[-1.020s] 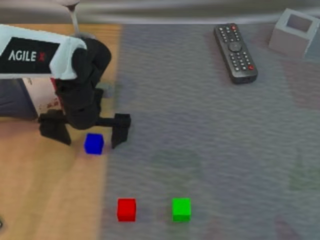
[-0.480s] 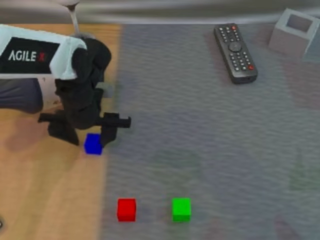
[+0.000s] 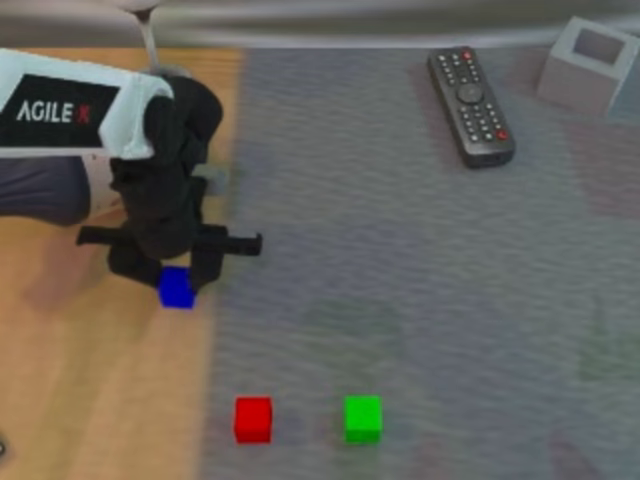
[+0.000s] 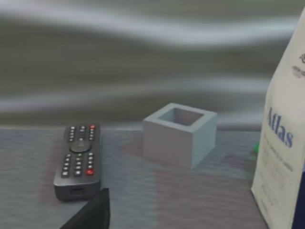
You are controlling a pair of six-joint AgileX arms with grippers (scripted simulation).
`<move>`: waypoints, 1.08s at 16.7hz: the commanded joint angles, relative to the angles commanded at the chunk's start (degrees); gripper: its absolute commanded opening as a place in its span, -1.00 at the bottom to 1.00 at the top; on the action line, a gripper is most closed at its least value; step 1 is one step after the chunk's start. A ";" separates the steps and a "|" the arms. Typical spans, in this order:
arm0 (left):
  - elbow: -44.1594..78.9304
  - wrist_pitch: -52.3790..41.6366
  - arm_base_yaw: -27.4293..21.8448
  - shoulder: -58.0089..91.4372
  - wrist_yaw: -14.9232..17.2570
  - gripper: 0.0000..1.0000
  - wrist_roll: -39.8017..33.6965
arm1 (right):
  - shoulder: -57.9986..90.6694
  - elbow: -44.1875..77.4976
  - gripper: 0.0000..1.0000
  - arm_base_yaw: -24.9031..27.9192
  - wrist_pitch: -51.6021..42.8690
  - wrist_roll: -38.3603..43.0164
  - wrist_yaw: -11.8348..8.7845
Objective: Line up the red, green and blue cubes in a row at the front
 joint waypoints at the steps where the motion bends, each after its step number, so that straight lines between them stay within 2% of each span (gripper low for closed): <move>1: 0.00 0.00 0.00 0.00 0.00 -1.00 0.00 | 0.00 0.00 1.00 0.00 0.00 0.00 0.00; 6: 1.17 -1.51 0.10 -1.69 -0.31 -1.00 0.26 | 0.00 0.00 1.00 0.00 0.00 0.00 0.00; 13: 7.99 -13.96 1.13 -7.06 -0.35 -1.00 0.06 | 0.00 0.00 1.00 0.00 0.00 0.00 0.00; 18: 8.23 -14.24 0.73 -7.06 -0.38 -1.00 0.03 | 0.00 0.00 1.00 0.00 0.00 0.00 0.00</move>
